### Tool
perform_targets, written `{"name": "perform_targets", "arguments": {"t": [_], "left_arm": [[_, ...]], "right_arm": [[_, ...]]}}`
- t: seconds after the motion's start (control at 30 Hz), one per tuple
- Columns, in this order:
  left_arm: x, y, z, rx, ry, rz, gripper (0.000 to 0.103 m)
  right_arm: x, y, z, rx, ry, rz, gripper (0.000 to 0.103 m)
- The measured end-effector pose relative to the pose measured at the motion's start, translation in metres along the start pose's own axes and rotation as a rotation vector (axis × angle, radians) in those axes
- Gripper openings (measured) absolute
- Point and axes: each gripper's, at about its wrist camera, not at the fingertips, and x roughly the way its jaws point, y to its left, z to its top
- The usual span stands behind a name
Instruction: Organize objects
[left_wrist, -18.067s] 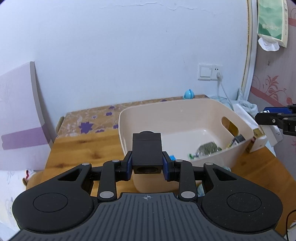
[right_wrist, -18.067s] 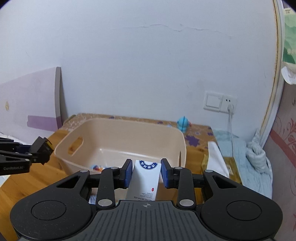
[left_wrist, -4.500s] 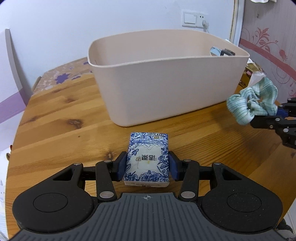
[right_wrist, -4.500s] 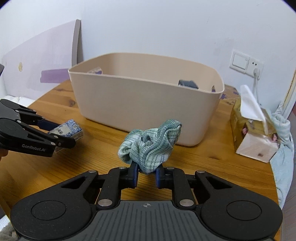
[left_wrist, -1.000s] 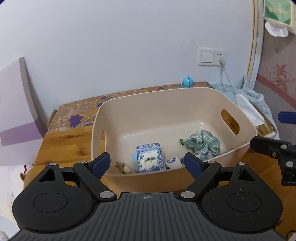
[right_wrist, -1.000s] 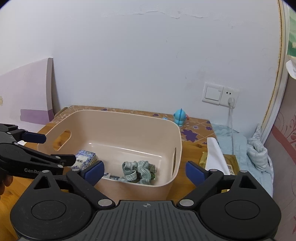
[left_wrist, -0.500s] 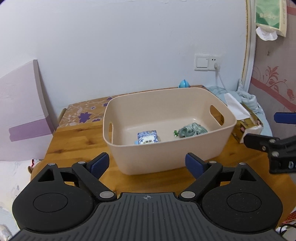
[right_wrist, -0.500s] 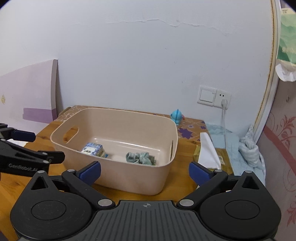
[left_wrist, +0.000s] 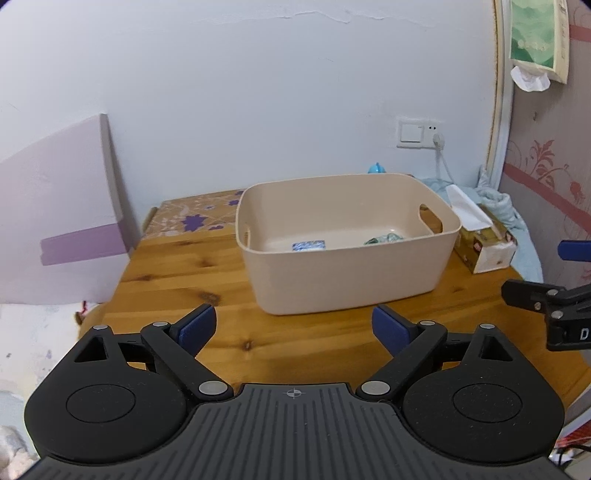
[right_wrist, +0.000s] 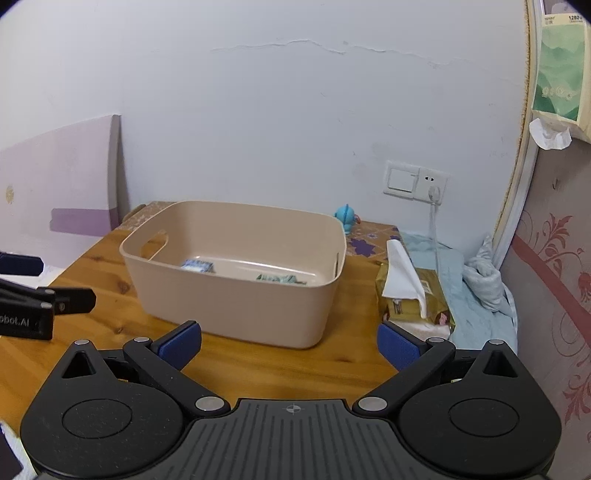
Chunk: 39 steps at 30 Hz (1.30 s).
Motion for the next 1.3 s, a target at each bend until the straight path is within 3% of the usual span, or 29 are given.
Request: {"name": "perform_targets", "arguments": {"t": [0.27, 0.73, 1.3], "left_arm": [[-0.033, -0.001, -0.019, -0.04, -0.012, -0.008, 0.094], [-0.071, 0.01, -0.03, -0.04, -0.025, 0.056, 0.095], [-0.066, 0.014, -0.04, -0.022, 0.01, 0.027, 0.095]], "right_arm": [[-0.022, 0.009, -0.015, 0.001, -0.003, 0.0, 0.103], [-0.061, 0.016, -0.034, 0.024, -0.034, -0.024, 0.103], [-0.088, 0.011, -0.048, 0.062, -0.03, -0.062, 0.103]]}}
